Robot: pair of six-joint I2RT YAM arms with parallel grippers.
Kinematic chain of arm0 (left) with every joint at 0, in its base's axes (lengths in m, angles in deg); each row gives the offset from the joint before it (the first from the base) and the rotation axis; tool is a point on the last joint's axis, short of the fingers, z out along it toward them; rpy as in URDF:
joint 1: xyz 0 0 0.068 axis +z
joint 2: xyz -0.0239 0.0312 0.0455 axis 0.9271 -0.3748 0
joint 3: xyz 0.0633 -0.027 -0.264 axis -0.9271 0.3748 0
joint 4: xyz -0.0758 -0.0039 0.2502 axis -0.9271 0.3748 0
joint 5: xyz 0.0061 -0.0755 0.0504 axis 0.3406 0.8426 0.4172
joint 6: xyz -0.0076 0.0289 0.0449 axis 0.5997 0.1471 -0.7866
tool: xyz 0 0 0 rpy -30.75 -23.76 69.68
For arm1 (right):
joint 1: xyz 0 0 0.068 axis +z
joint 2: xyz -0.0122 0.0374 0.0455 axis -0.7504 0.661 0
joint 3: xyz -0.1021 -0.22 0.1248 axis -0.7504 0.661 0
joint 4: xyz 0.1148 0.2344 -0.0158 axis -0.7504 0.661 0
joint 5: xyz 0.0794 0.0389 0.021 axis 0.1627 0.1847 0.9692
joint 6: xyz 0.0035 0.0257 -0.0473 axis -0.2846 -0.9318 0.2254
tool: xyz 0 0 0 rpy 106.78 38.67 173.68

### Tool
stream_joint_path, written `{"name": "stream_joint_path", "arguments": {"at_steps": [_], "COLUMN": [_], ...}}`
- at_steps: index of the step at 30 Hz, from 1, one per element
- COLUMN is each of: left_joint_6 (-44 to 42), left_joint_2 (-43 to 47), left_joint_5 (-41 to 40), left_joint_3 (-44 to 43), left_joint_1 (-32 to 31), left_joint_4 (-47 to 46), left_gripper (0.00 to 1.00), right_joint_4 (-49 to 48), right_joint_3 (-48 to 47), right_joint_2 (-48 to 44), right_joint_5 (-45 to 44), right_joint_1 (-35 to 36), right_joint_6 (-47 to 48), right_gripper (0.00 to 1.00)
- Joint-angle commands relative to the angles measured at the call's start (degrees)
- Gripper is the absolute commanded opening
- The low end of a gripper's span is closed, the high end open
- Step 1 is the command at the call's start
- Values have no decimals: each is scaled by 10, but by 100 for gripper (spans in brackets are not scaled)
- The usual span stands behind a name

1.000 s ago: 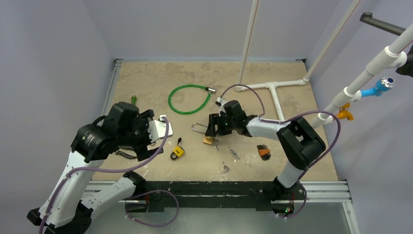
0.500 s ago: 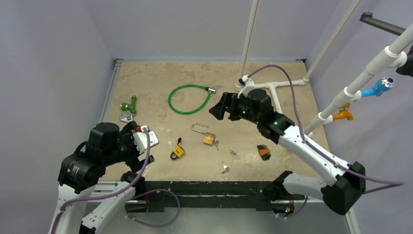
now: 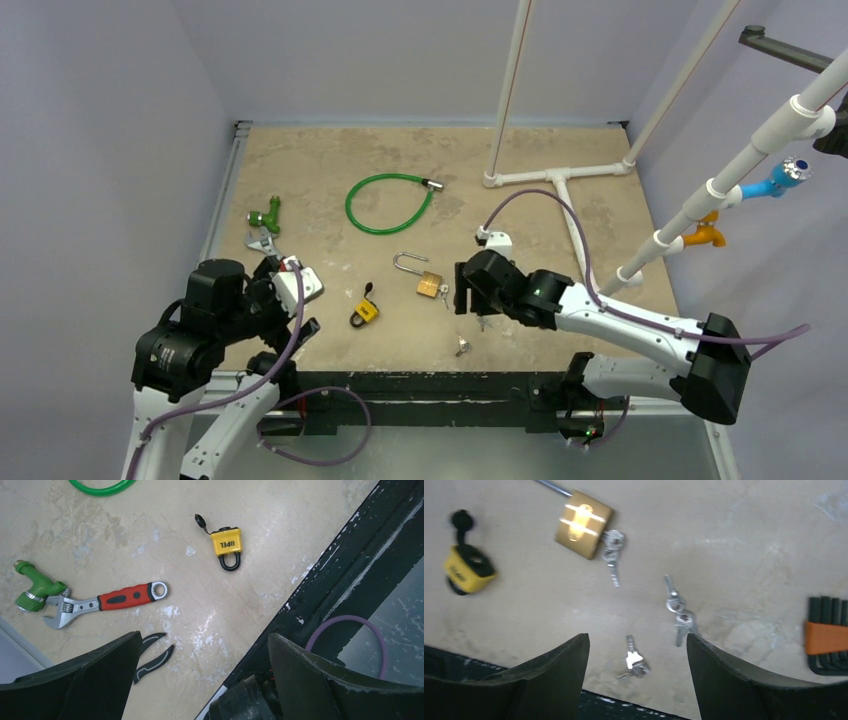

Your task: Unlock with the key

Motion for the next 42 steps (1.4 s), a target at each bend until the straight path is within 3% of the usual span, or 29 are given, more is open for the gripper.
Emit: {"name": "stream_joint_path", "arguments": {"at_steps": [1,9,14,26,33,40,41,42], "left_joint_6": [12,8,0,-4,-7,-10,-10,-10], "left_joint_2": [-28,-71,-87,-104,-108,-106,-105,-105], "left_joint_5": [54,86,93,109,115,119,120,120], "left_joint_3": [-18,-50,-68,-87,-100,-106,-107,-108], "left_joint_1": [13,21,24,30,31,31,31,31], "left_joint_4": [-11,4,17,28,31,33,35,34], "left_gripper": [96,89,87,83,81,80,80,80], "right_joint_4": [40,-44,-85,-144,-129,-133,-133,-134], "right_joint_3": [55,120,128,141,121,128,130,130], "right_joint_2": [-28,-3,28,92,126,139,141,141], "right_joint_5": [-83,-87,-95,-95,-97,-98,-96,-94], "right_joint_1": [3,3,3,3,3,3,-33,-2], "right_joint_6": [-67,-62,-47,-30,-36,-40,-41,-42], "right_gripper": [70,67,57,53,39,15,12,9]}}
